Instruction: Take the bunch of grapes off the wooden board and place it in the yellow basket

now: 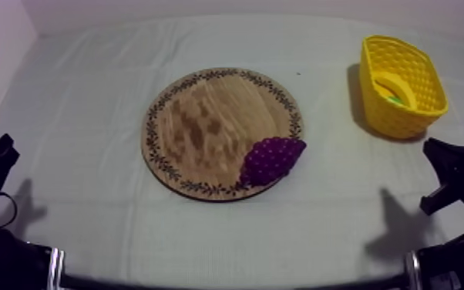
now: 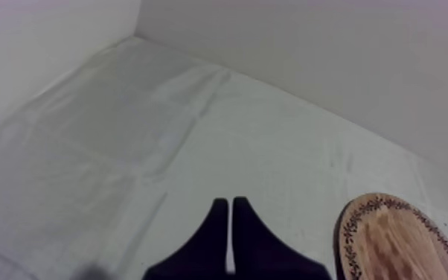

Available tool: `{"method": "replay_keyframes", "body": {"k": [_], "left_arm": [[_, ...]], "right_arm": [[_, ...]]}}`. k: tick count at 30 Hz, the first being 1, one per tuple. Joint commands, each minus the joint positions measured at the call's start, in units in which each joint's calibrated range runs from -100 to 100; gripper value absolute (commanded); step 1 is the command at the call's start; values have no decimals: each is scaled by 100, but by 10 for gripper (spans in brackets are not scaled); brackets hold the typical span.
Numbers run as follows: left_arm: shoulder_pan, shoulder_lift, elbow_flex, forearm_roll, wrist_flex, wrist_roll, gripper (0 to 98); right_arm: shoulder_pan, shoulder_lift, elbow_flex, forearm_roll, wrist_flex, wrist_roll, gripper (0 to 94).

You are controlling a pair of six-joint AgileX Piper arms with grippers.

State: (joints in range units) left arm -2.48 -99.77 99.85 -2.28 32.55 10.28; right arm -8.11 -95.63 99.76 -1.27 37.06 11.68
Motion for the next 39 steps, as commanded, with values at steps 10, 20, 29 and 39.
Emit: {"method": "replay_keyframes", "body": {"k": [10,20,29,39], "left_arm": [[-1,3,4,1,3,0,0],[-1,3,4,1,3,0,0],[-1,3,4,1,3,0,0],[-1,3,4,1,3,0,0]], "right_arm": [[-1,-4,2,2,-4,-8,3],[-1,-4,2,2,-4,41,8],[-13,-12,2,5,32,444,11],[-33,445,-414,369,237,558,4]]}}
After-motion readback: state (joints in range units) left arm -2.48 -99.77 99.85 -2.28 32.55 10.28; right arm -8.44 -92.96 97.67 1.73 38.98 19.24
